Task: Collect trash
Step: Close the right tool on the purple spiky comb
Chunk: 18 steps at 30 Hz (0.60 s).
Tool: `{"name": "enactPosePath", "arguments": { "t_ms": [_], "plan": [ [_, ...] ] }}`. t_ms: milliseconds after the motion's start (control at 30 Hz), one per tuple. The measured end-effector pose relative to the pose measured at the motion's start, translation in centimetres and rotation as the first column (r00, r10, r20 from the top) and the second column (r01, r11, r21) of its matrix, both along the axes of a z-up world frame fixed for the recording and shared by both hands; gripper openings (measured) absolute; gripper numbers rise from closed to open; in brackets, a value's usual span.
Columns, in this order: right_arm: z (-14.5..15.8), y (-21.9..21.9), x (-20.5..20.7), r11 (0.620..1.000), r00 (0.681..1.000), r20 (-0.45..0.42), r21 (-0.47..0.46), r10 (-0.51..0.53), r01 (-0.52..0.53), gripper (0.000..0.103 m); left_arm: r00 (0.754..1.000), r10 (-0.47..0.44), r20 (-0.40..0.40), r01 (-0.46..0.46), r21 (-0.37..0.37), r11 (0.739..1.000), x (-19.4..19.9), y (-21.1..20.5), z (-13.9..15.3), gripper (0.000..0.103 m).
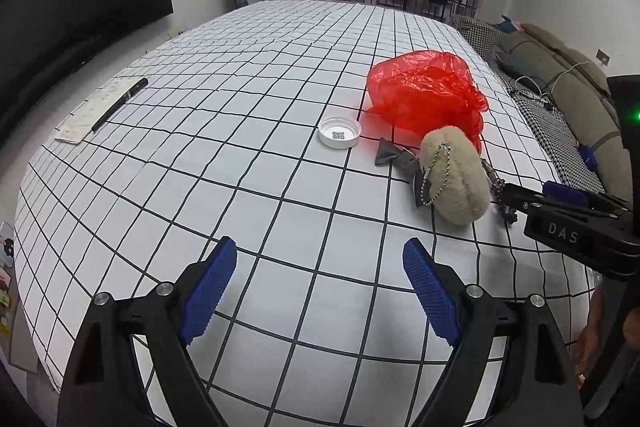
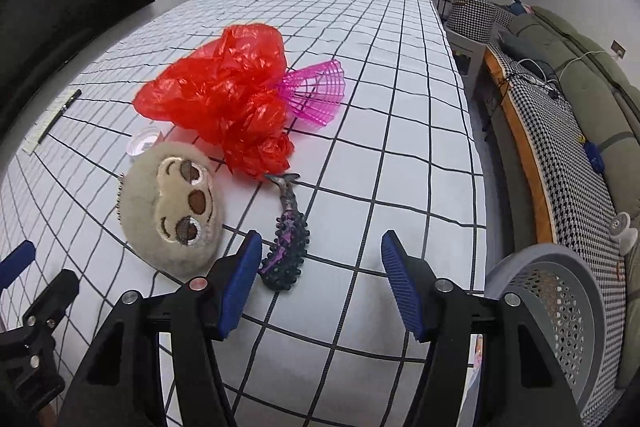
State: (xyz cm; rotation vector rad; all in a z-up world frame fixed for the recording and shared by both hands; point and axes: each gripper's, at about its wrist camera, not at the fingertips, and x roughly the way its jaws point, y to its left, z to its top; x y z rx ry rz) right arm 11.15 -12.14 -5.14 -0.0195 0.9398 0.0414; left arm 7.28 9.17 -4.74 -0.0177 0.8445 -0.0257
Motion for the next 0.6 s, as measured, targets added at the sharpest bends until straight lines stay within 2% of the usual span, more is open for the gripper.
{"name": "enactPosePath", "arguments": {
  "t_ms": [267, 367, 467, 600],
  "plan": [
    [-1.0, 1.4, 0.6, 0.999, 0.999, -0.014, -0.036, 0.039, -0.039, 0.059, 1.0, -0.007, -0.003, 0.007, 0.004, 1.0, -0.3, -0.4, 0.1, 0.083],
    [-1.7, 1.8, 0.9, 0.998, 0.998, -0.029, -0.045, 0.047, -0.048, 0.046, 1.0, -0.006, -0.004, 0.006, 0.006, 1.0, -0.3, -0.5, 0.2, 0.083],
    [-1.7, 1.7, 0.9, 0.998, 0.998, -0.023, -0.037, 0.053, -0.054, 0.042, 1.0, -0.004, -0.007, 0.004, 0.005, 1.0, -0.3, -0.6, 0.1, 0.083],
    [-1.7, 1.9, 0.7, 0.997, 0.997, -0.02, -0.03, 0.075, -0.075, 0.024, 1.0, -0.002, -0.014, 0.002, -0.003, 1.0, -0.1, -0.7, 0.0, 0.083]
  ]
}}
